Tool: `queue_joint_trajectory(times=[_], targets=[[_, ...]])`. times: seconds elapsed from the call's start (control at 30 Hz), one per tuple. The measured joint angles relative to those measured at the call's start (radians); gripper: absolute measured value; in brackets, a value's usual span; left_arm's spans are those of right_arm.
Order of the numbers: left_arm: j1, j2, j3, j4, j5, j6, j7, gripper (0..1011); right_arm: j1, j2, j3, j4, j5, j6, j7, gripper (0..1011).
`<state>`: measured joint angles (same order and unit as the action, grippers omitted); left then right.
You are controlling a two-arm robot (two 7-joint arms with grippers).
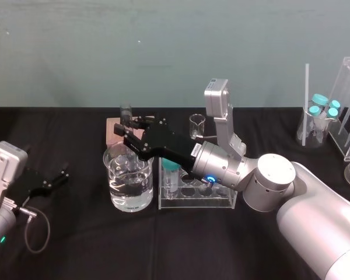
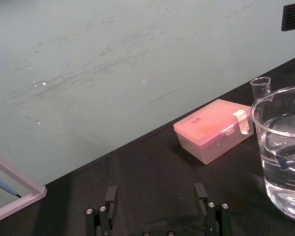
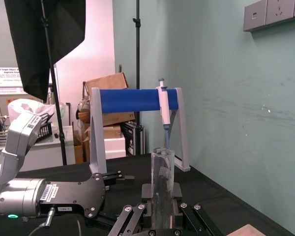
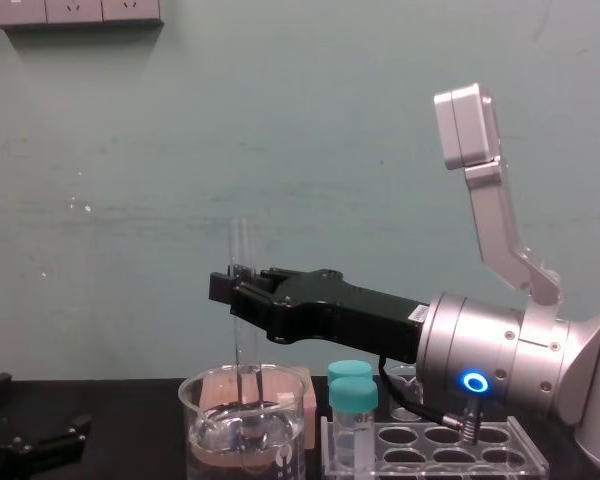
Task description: Hold the test tube with one hand and immerse one end into the beaker, then return it to the test tube rack.
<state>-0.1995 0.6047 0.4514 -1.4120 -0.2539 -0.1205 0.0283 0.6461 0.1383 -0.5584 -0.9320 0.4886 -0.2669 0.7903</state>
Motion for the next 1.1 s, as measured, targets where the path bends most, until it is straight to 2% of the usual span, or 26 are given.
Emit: queue_joint_trajectory(times=[1.1], targets=[[0.000, 0.000, 0.000, 0.000, 0.000, 0.000, 0.000, 1000, 0.001, 0.000, -0.001, 0.005, 0.006, 0.000, 0.006, 226]])
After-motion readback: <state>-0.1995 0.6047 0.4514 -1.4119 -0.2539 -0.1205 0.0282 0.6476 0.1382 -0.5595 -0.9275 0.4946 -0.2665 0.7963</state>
